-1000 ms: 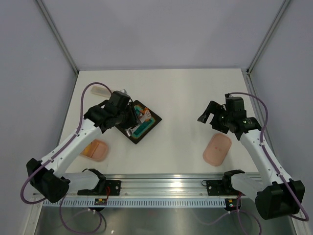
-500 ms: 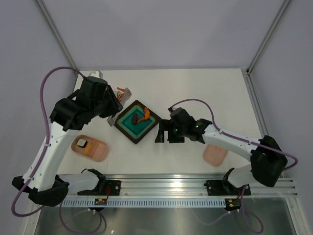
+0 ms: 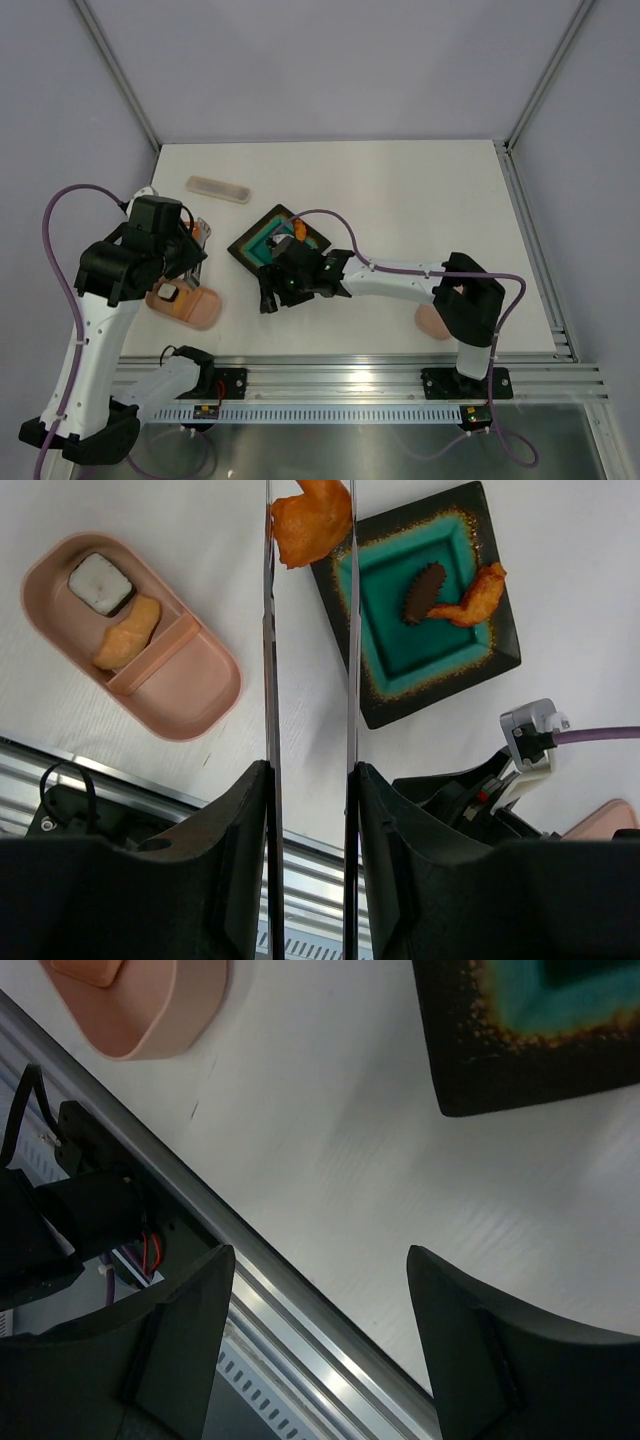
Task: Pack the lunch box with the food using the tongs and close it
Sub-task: Move the packing box to the center of the board.
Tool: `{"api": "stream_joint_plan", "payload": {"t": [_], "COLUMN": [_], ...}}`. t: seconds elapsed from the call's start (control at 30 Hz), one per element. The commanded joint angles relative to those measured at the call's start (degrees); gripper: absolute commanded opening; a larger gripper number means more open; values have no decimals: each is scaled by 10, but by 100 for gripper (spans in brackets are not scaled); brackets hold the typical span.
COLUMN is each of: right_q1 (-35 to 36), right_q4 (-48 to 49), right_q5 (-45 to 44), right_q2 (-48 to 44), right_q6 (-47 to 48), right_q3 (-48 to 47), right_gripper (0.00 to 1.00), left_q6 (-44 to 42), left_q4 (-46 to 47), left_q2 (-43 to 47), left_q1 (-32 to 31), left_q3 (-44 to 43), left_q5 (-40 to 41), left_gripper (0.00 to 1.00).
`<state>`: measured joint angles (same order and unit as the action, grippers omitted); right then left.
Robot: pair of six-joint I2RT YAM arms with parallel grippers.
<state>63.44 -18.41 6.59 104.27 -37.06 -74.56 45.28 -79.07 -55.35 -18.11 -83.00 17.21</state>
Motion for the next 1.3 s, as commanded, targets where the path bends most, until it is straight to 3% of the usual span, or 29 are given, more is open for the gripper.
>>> {"api": "stream_joint_plan", "payload": {"t": [0.0,0.33,0.63,1.03,1.27], "right_q1": [21,54,62,62,62], "right_q4": [32,22,1,-32,-54], "right_q5": [-16,-11,-26,-77,-89], "right_q2": [40,206,305,350,374], "right_q6": [16,16,-1,-30,-24], "right_q3": [-65,-263,-378,-448,-494], "right_gripper": [78,88,90,77,61], "left_q6": [18,14,5,-4,-11], "left_q4": [-95,-94,-95,-79,-70], "left_q2": [21,-29,-28,-12,-8], "left_q1": [11,11,11,12,12], "left_q3": [16,-133,-151,-122,-111], "left_q5": [19,44,55,51,48], "left_gripper": [0,0,0,0,0]}}
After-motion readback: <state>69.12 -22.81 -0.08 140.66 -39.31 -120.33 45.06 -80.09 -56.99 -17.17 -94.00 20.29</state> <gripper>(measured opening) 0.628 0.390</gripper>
